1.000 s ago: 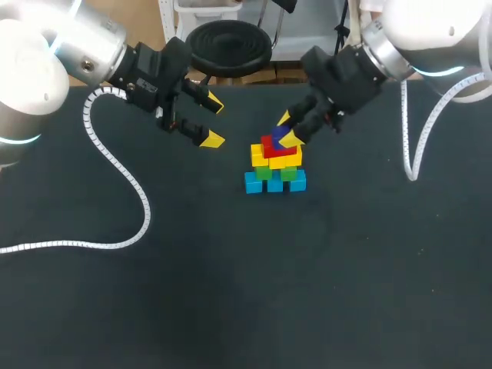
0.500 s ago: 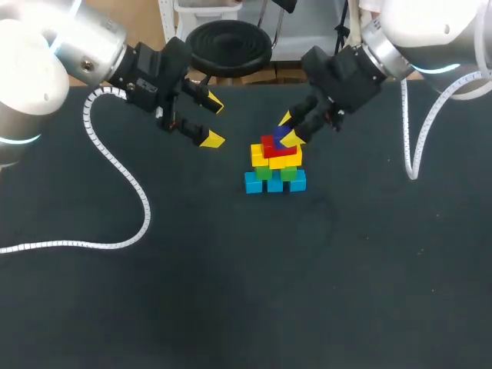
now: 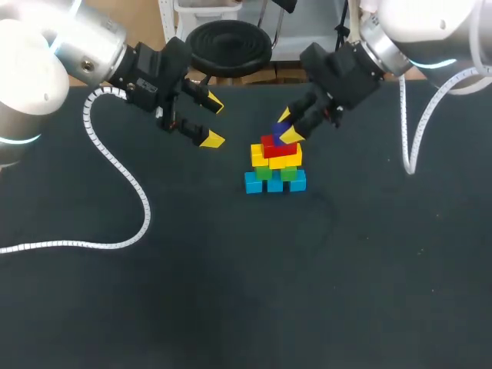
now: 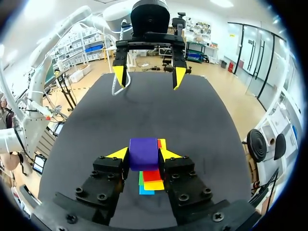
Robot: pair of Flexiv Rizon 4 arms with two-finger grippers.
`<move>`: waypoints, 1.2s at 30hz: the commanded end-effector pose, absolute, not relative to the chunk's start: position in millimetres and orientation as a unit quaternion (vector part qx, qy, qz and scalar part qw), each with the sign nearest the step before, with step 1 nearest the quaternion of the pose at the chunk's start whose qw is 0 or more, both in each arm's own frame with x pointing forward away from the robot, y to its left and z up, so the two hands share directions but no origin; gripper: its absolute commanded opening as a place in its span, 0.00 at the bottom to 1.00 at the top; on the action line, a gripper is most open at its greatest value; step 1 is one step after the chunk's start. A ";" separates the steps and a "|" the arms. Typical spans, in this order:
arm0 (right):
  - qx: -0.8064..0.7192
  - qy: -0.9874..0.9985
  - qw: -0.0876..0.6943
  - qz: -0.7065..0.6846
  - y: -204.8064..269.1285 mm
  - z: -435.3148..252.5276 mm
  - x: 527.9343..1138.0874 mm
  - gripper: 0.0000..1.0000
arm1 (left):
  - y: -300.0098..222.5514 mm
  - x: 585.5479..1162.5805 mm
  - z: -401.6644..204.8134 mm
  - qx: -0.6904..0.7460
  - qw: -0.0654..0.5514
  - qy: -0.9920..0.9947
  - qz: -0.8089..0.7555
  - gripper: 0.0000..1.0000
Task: Place the blue cubes, place green cubes on the blue cubes, place the yellow cubes on the green cubes, then place the red cubes on the yellow cubes, and place purple cube on the red cubes.
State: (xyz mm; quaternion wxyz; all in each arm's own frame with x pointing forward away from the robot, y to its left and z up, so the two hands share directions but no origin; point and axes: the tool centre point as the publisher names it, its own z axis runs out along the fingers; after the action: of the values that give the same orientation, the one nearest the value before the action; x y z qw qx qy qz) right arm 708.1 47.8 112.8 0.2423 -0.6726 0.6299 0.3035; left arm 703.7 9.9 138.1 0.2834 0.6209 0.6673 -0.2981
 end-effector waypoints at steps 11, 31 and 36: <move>-0.673 0.628 0.238 0.311 48.7 109.5 714.5 0.00 | 10.6 703.6 137.8 0.621 0.284 0.667 -0.298 1.00; -0.664 0.628 0.245 0.324 46.9 107.8 715.6 1.00 | 10.6 703.6 137.8 0.621 0.284 0.667 -0.298 1.00; -0.659 0.631 0.255 0.321 42.3 111.2 713.3 1.00 | 10.6 703.6 137.8 0.621 0.284 0.667 -0.298 1.00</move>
State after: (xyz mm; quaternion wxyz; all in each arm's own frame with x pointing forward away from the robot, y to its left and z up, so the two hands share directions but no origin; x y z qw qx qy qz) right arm 718.2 46.3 110.0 0.2504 -0.6607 0.6299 0.3225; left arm 703.7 9.9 138.1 0.2834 0.6209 0.6673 -0.2981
